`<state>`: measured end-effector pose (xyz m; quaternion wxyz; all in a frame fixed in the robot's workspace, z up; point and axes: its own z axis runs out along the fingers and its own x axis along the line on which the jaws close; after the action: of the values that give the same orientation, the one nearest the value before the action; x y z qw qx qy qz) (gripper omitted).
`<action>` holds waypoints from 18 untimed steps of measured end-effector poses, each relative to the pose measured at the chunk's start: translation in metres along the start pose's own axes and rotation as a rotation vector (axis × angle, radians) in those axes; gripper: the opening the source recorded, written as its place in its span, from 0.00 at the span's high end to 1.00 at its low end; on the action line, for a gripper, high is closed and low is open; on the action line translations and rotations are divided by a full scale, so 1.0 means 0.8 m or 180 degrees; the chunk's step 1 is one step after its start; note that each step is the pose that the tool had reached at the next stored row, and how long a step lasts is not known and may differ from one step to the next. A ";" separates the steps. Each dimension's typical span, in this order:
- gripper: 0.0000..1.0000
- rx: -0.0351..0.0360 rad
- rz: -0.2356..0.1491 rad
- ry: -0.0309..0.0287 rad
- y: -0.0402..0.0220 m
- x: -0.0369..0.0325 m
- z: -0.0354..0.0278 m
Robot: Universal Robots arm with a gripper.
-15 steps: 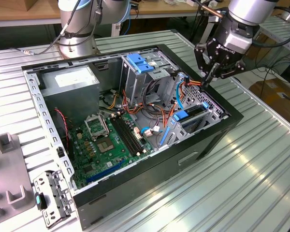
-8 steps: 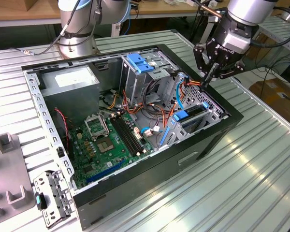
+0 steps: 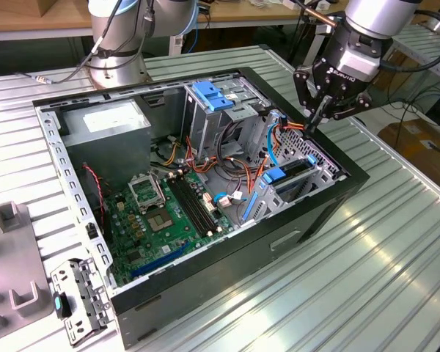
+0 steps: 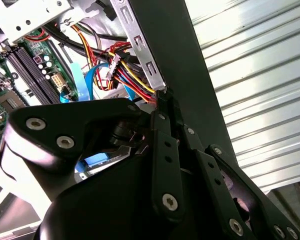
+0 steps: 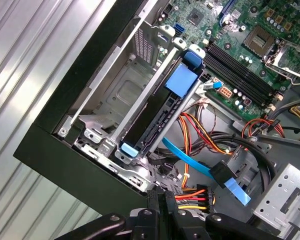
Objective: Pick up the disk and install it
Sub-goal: 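Insert the first disk wire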
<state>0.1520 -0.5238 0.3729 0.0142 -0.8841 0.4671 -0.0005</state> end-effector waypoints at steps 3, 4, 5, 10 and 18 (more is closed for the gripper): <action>0.84 0.0001 0.0056 0.0001 0.0003 -0.0002 0.0000; 0.84 0.0001 0.0078 0.0002 0.0004 -0.0003 0.0000; 0.84 0.0001 0.0100 0.0003 0.0004 -0.0003 0.0000; 0.84 0.0003 0.0263 0.0007 0.0005 -0.0004 0.0000; 0.84 0.0006 0.0488 0.0012 0.0006 -0.0004 0.0000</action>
<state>0.1515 -0.5238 0.3729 0.0141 -0.8457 0.5335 -0.0015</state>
